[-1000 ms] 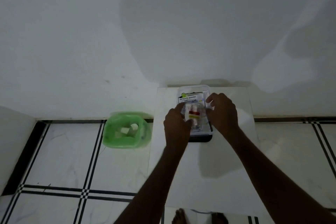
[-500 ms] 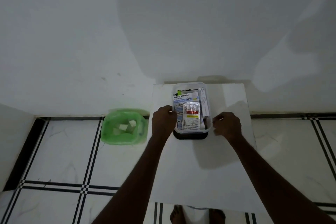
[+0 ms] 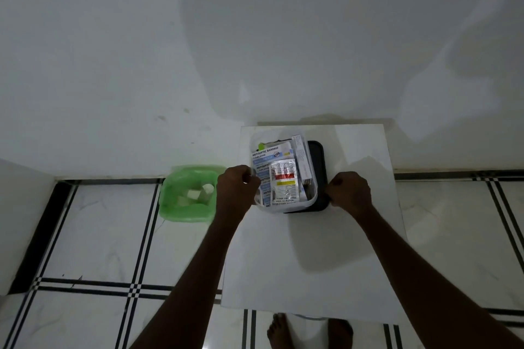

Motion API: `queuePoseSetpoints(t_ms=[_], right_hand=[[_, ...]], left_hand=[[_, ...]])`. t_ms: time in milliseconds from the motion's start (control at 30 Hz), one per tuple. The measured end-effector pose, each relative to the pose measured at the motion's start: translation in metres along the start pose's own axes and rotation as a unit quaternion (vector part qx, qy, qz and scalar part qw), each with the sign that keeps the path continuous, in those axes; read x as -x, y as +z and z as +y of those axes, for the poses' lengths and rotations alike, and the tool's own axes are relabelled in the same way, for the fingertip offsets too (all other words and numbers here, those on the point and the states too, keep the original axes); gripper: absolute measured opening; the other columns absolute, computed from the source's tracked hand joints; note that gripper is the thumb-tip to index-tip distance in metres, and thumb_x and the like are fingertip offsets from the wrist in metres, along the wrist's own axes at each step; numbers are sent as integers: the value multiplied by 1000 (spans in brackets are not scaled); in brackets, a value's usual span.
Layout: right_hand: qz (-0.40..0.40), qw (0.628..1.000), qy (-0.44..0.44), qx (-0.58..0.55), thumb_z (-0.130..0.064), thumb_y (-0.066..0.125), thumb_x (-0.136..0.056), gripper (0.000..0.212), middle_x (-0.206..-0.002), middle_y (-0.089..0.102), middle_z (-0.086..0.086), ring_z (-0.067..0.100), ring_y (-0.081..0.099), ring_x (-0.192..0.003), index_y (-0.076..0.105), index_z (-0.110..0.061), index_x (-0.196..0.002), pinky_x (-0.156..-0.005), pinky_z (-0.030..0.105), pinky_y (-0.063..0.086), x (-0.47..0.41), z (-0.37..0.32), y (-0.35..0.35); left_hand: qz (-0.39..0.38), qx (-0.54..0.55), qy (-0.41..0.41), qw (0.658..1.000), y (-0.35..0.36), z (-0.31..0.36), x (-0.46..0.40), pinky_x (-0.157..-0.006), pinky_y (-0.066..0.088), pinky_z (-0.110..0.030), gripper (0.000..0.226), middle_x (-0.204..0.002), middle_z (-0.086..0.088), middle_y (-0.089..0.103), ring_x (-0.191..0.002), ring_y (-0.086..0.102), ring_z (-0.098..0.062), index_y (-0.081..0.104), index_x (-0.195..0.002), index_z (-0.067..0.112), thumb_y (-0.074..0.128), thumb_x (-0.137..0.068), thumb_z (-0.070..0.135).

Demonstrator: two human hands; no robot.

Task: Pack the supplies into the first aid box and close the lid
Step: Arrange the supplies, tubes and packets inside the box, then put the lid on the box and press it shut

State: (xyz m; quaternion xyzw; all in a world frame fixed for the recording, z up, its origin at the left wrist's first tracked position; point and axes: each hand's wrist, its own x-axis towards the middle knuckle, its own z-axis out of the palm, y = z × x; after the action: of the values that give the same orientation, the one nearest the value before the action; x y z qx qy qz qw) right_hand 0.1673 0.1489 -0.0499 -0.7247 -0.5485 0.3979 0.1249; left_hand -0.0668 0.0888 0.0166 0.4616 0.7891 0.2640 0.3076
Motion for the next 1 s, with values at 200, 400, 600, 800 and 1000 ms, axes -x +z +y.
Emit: queuePoseSetpoints(t_ms=[200, 400, 600, 800, 1000], right_hand=[[56, 986, -27, -157, -9, 71, -76, 18, -87, 72, 10, 27, 69, -81, 68, -13, -93, -79, 44, 59, 25, -19, -54], [192, 965, -141, -107, -12, 69, -77, 23, -78, 68, -5, 12, 66, -70, 71, -17, -99, -71, 26, 52, 82, -69, -90], [199, 947, -253, -18, -11, 69, -76, 18, -89, 65, 2, 13, 60, -71, 64, -13, -93, -61, 11, 42, 109, -87, -28], [171, 943, -277, 67, -12, 70, -81, 26, -97, 67, 13, 25, 67, -85, 65, -4, -105, -74, 36, 59, 115, -92, 42], [193, 951, -243, 8, -12, 63, -86, 18, -98, 68, 13, 28, 65, -89, 66, -4, -103, -78, 35, 55, 111, -89, 34]], left_hand=[[-4, 13, -3, 1000, 0, 5, 5, -51, 61, -40, 15, -73, -8, 74, -56, 71, -15, 70, -80, 3, 57, -81, 12], [-11, -1, 18, 1000, 21, -3, 6, -59, 60, -47, 35, -73, -10, 72, -65, 70, -29, 68, -78, 4, 48, -70, 32], [-16, 65, -5, 998, 17, 0, 9, -70, 61, -49, 36, -88, -9, 75, -78, 73, -28, 72, -96, 13, 50, -86, 40], [-29, 206, -54, 977, -4, 25, 6, -61, 60, -33, 28, -79, -10, 73, -63, 69, -20, 73, -102, 9, 58, -95, 32], [-27, 125, -45, 991, 0, 21, -5, -65, 63, -42, 25, -71, -12, 76, -61, 74, -28, 71, -102, 13, 75, -78, 15]])
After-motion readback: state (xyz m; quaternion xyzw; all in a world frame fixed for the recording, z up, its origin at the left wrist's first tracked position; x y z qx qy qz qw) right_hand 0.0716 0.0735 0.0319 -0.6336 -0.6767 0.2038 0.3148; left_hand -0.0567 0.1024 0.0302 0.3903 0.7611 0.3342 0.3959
